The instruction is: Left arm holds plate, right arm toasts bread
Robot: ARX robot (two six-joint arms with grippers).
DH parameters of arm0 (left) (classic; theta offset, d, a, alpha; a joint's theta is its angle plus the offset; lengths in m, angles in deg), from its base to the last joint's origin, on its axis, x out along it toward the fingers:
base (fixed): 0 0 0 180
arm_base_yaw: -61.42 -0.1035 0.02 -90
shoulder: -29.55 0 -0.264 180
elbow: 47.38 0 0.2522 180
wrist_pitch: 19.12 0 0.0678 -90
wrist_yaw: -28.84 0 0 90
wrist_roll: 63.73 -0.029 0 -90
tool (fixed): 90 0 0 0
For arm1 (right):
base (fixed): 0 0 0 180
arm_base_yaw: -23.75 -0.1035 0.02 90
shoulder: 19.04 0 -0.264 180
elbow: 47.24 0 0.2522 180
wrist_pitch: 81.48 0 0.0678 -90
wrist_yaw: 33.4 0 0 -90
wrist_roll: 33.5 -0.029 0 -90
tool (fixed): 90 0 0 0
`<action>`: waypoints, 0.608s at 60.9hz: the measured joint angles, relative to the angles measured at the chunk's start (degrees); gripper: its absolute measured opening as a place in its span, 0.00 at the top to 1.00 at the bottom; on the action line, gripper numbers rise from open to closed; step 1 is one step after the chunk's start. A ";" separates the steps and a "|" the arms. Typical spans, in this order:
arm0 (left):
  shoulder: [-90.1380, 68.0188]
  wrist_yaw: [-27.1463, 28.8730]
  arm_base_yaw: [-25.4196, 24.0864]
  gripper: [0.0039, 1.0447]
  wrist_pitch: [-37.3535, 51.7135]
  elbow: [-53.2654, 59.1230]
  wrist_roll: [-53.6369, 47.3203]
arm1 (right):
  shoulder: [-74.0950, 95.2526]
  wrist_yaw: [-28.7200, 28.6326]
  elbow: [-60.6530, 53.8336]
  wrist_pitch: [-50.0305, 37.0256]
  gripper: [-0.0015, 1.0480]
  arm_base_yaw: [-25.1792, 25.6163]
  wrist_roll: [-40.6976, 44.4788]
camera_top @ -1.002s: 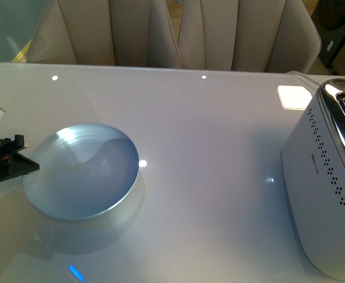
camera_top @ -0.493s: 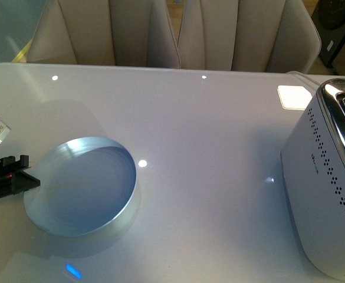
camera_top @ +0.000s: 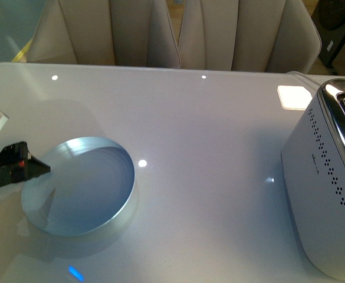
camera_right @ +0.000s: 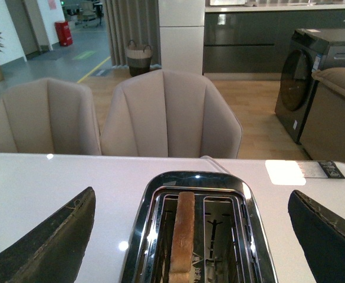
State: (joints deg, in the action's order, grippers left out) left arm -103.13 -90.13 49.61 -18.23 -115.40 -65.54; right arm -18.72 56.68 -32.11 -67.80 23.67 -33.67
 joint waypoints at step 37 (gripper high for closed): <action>39.04 10.43 8.33 0.06 3.67 11.56 8.37 | 0.00 0.02 0.00 0.00 0.08 0.00 0.00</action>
State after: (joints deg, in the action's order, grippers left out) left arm -64.10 -79.70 57.93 -14.56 -103.84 -57.17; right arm -18.72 56.70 -32.11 -67.80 23.67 -33.67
